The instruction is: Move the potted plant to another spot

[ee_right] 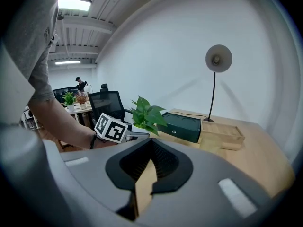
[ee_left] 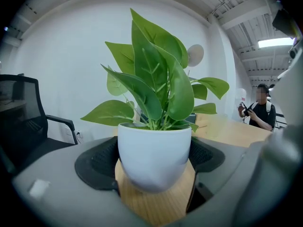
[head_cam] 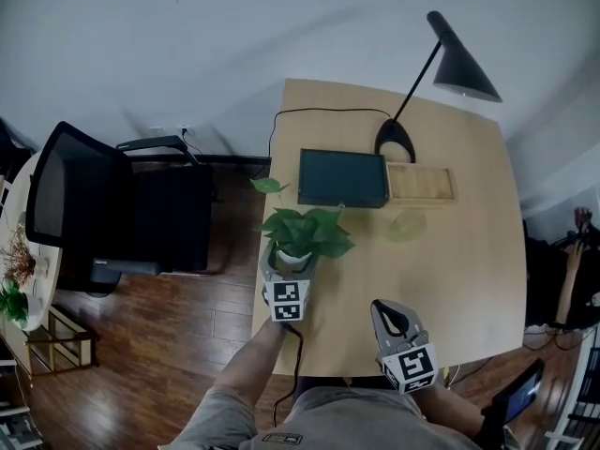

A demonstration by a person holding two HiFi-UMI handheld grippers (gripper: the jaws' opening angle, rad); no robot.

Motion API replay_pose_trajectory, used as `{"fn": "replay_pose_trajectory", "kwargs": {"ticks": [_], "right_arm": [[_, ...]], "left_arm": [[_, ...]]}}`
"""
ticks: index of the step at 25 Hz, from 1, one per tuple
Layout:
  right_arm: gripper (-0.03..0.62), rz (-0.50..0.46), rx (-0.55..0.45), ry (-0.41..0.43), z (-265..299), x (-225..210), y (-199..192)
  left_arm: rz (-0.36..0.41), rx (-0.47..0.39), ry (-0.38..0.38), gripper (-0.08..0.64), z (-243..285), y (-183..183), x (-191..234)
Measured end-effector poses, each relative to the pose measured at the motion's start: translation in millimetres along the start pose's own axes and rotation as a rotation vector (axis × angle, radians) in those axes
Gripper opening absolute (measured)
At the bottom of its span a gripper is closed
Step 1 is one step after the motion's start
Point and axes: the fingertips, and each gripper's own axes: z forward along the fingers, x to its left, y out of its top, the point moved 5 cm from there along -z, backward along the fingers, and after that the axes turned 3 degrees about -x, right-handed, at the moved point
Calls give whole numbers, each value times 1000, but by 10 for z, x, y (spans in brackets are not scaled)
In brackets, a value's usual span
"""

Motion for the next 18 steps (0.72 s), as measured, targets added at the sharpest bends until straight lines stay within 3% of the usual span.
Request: {"fn": "replay_pose_trajectory", "kwargs": {"ticks": [9, 18], "right_arm": [[6, 7, 2, 23, 98, 41, -22], [6, 7, -6, 12, 59, 39, -17]], "left_arm": [[49, 55, -16, 446, -59, -148, -55], [65, 53, -18, 446, -55, -156, -51]]}}
